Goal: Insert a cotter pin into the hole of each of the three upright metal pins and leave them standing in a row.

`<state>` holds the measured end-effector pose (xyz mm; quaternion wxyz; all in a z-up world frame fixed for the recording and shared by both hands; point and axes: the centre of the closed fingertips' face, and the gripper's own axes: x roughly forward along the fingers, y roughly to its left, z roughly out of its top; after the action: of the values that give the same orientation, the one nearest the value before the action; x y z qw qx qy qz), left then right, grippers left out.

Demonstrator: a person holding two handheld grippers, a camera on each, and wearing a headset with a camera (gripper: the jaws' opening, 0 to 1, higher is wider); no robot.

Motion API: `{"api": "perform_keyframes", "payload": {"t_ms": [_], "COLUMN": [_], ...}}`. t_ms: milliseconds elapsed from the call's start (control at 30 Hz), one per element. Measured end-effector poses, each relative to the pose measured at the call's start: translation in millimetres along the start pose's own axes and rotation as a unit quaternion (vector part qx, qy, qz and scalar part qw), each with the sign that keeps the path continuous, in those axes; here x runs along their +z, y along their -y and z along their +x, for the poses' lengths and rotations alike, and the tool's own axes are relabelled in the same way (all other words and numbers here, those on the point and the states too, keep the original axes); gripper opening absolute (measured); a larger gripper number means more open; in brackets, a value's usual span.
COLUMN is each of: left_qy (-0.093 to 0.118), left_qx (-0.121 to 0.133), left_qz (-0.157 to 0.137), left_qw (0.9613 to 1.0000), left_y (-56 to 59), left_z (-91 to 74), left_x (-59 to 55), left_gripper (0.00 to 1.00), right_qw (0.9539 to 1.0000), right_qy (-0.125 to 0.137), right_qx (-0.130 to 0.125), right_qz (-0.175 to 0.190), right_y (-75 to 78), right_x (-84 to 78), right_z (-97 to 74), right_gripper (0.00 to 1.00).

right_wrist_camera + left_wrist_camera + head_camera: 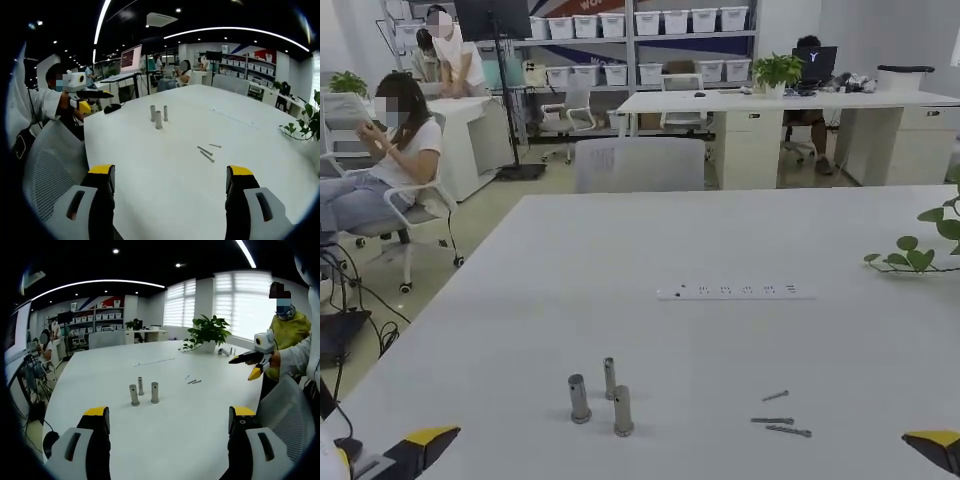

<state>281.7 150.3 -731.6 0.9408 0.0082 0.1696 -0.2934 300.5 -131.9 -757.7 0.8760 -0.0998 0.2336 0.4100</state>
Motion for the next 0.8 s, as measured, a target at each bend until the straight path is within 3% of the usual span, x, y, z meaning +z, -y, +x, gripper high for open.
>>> {"api": "perform_keyframes", "payload": {"t_ms": [800], "left_qy": [-0.003], "left_qx": [0.001], "left_qz": [0.000], "left_qw": [1.0000], "left_y": [-6.0], "left_z": [1.7], "left_x": [-3.8], "left_gripper": [1.00], "right_qw": [1.0000], "right_qy": [-0.002], "right_qx": [-0.002], "right_qz": [0.001], "right_y": [-1.6], "right_x": [-0.9], "right_z": [-1.7], "right_gripper": [0.94]}}
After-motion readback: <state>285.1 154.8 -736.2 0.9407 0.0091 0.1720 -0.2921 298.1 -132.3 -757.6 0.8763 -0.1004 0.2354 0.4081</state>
